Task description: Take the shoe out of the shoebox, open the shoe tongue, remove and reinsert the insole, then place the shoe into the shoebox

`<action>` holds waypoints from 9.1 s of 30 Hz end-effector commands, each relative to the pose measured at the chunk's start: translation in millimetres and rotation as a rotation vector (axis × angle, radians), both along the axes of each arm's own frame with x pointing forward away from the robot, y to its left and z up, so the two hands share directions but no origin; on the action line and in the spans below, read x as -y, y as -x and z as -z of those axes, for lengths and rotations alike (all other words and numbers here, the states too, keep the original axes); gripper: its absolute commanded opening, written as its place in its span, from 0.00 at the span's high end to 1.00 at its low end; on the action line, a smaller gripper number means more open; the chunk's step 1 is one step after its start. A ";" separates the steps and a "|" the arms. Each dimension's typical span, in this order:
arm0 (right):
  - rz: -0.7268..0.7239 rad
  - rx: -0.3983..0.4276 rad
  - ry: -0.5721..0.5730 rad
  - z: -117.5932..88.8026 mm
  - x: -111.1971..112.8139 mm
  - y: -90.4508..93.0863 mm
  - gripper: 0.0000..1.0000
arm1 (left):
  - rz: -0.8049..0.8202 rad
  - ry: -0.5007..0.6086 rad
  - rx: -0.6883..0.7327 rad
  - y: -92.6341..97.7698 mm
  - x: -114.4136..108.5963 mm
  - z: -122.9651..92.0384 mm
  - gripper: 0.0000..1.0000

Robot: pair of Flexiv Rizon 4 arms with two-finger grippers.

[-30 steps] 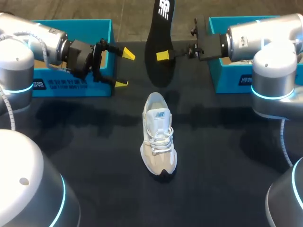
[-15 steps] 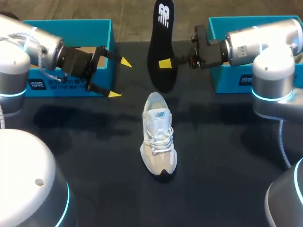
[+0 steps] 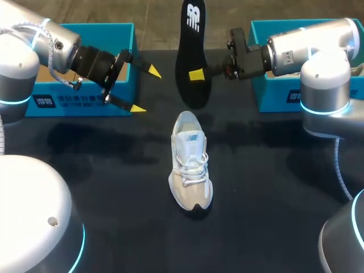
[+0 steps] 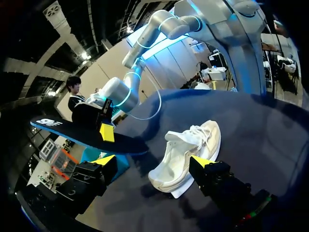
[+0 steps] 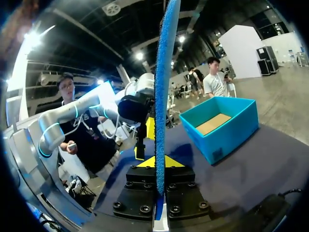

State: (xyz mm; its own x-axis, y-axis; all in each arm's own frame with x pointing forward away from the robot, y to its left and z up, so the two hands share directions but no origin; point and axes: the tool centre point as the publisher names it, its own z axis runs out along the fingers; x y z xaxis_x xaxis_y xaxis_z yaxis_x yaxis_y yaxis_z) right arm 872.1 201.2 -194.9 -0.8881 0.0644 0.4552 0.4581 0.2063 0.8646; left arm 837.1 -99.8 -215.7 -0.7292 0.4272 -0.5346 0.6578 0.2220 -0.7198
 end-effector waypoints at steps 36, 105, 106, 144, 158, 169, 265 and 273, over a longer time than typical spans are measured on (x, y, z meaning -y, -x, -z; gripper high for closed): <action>-0.168 0.056 -0.051 57.6 -7.9 6.4 1.00 | -0.295 -0.308 -0.214 27.6 -8.3 55.5 0.00; -0.101 -0.134 -0.014 151.5 -18.2 46.5 1.00 | -0.363 -0.356 -0.252 10.2 8.4 105.6 0.00; -0.102 -0.137 -0.011 152.4 -18.2 47.3 1.00 | -0.362 -0.356 -0.252 10.4 9.0 105.7 0.00; -0.086 -0.144 0.088 147.5 -6.9 58.5 0.58 | -0.324 -0.352 -0.254 9.3 18.6 108.9 0.00; -0.116 -0.101 0.108 133.0 -9.9 38.5 0.61 | -0.329 -0.350 -0.258 10.8 20.0 110.5 0.00; -0.148 -0.109 0.142 132.9 -8.3 36.1 1.00 | -0.338 -0.350 -0.258 11.8 19.4 109.7 0.00; -0.352 -0.197 0.324 137.7 -0.2 45.5 0.63 | -0.351 -0.346 -0.259 19.2 13.2 111.4 0.00; -0.406 -0.234 0.366 143.1 -1.0 44.3 1.00 | -0.354 -0.341 -0.258 19.4 13.6 111.4 0.00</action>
